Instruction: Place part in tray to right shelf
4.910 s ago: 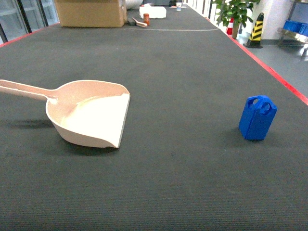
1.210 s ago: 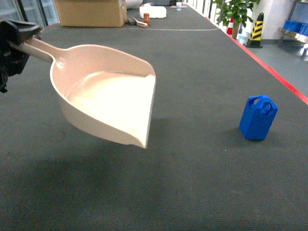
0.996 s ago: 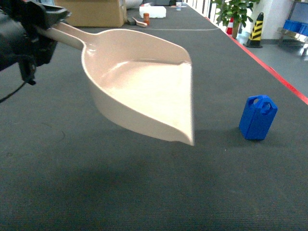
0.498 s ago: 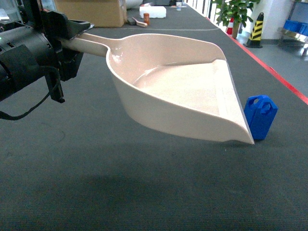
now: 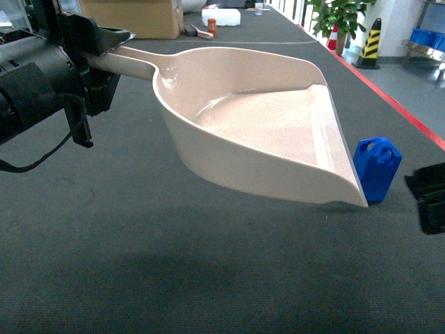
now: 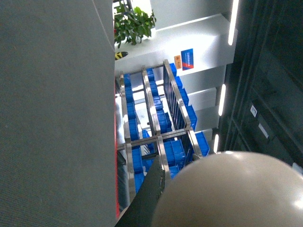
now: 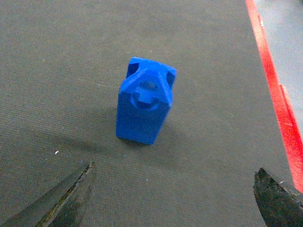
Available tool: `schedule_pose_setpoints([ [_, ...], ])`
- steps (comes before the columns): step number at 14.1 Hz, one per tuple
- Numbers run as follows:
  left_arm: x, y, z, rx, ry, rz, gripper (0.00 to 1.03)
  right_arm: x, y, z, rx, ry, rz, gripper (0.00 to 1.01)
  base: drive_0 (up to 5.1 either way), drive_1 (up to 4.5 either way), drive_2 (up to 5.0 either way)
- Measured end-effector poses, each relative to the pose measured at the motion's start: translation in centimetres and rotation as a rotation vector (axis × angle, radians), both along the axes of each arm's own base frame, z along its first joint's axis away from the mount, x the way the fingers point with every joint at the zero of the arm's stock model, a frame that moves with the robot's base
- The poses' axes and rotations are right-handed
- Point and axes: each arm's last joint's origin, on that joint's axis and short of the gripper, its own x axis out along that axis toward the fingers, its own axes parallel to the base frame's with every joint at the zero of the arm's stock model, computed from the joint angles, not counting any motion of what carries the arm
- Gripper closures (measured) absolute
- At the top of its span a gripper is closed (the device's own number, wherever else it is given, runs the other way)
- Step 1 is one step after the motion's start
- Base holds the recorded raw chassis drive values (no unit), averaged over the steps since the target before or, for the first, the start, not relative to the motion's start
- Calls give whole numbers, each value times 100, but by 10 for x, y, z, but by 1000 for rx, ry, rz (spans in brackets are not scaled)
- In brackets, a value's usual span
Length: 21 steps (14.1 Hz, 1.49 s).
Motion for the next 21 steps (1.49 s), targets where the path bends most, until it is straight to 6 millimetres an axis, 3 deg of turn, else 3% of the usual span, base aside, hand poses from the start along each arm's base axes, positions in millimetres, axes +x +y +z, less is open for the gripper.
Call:
schedule_pose_setpoints([
  [2, 0, 0, 0, 0, 0, 0, 90, 48, 13, 0, -13, -6, -12, 3, 0, 0, 0],
  [3, 0, 0, 0, 0, 0, 0, 90, 62, 16, 3, -9, -23, -19, 3, 0, 0, 0],
  [8, 0, 0, 0, -1, 0, 0, 90, 106, 21, -19, 55, 100, -92, 4, 0, 0, 0],
  [11, 0, 0, 0, -1, 0, 1, 90, 108, 20, -28, 68, 109, -143, 31, 0, 0, 0],
  [13, 0, 0, 0, -1, 0, 0, 90, 99, 18, -23, 88, 86, -155, 48, 0, 0, 0],
  [15, 0, 0, 0, -1, 0, 0, 90, 72, 8, -2, 105, 56, -150, 52, 0, 0, 0],
  [18, 0, 0, 0, -3, 1, 0, 90, 36, -1, 52, 151, -56, -119, 52, 0, 0, 0],
  [20, 0, 0, 0, -3, 1, -1, 90, 8, 11, 113, 236, -222, -24, 52, 0, 0, 0],
  [21, 0, -1, 0, -3, 1, -4, 90, -19, 52, 166, 440, -326, 201, 52, 0, 0, 0],
])
